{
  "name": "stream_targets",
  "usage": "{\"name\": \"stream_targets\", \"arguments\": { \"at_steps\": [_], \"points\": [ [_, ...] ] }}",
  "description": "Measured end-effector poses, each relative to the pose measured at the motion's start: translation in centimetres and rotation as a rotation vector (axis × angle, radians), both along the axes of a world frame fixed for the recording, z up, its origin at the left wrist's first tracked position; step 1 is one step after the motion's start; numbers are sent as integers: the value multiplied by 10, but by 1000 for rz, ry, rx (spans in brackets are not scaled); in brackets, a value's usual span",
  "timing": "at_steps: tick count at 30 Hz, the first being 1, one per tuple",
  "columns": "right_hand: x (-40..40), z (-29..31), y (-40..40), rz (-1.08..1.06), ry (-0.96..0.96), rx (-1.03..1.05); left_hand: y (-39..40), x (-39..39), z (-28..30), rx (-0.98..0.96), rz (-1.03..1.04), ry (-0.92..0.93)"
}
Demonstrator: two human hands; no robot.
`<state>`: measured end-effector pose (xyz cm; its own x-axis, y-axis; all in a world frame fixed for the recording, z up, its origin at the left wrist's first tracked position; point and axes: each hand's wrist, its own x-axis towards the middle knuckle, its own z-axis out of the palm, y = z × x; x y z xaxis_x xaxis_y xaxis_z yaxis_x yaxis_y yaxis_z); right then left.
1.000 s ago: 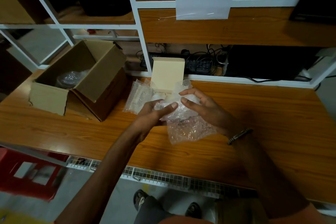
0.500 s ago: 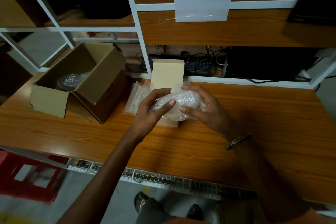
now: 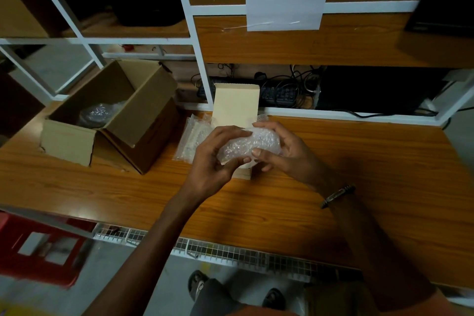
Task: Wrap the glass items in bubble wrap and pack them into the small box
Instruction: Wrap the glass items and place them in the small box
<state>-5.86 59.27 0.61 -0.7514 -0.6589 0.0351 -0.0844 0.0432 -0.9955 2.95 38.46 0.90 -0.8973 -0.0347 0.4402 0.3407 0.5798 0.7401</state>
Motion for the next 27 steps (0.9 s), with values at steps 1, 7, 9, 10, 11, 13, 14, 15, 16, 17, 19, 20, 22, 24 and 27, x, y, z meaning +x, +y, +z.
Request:
{"name": "stream_targets", "arguments": {
  "at_steps": [1, 7, 9, 10, 11, 13, 14, 15, 16, 17, 19, 20, 22, 24, 27],
  "points": [
    [1, -2, 1, -4, 20, -13, 0, 2, -1, 28, -7, -33],
    [5, -15, -2, -32, 63, -78, -10, 7, -3, 188, 111, -307],
    [9, -19, -7, -82, 56, -88, -10, 7, -9, 256, 142, -412],
    [11, -22, -9, -100, 48, -73, -6, 10, -11, 314, 156, -441],
    [13, -27, -10, -111, 24, -47, -2, 14, -13, 382, 164, -456],
    [17, -34, -10, -82, -42, 50, 3, 23, -22, 472, 158, -485],
    [17, -38, -10, -53, -49, 138, 1, 27, -28, 501, 143, -517],
    [18, -42, -10, -20, -30, 241, -1, 30, -34, 531, 123, -538],
    [19, -45, -11, 16, 5, 348, -2, 34, -38, 541, 105, -556],
    [20, -46, -13, 57, 55, 450, -3, 37, -41, 545, 86, -569],
    [24, -49, -20, 125, 196, 662, -5, 41, -48, 474, 63, -594],
    [25, -50, -24, 145, 267, 749, -5, 43, -50, 428, 67, -602],
    [27, -53, -34, 155, 332, 810, -9, 43, -54, 390, 101, -603],
    [29, -56, -44, 139, 296, 753, -17, 38, -57, 426, 138, -600],
    [31, -52, -64, 108, 167, 636, -31, 24, -55, 470, 202, -558]
  ]
}}
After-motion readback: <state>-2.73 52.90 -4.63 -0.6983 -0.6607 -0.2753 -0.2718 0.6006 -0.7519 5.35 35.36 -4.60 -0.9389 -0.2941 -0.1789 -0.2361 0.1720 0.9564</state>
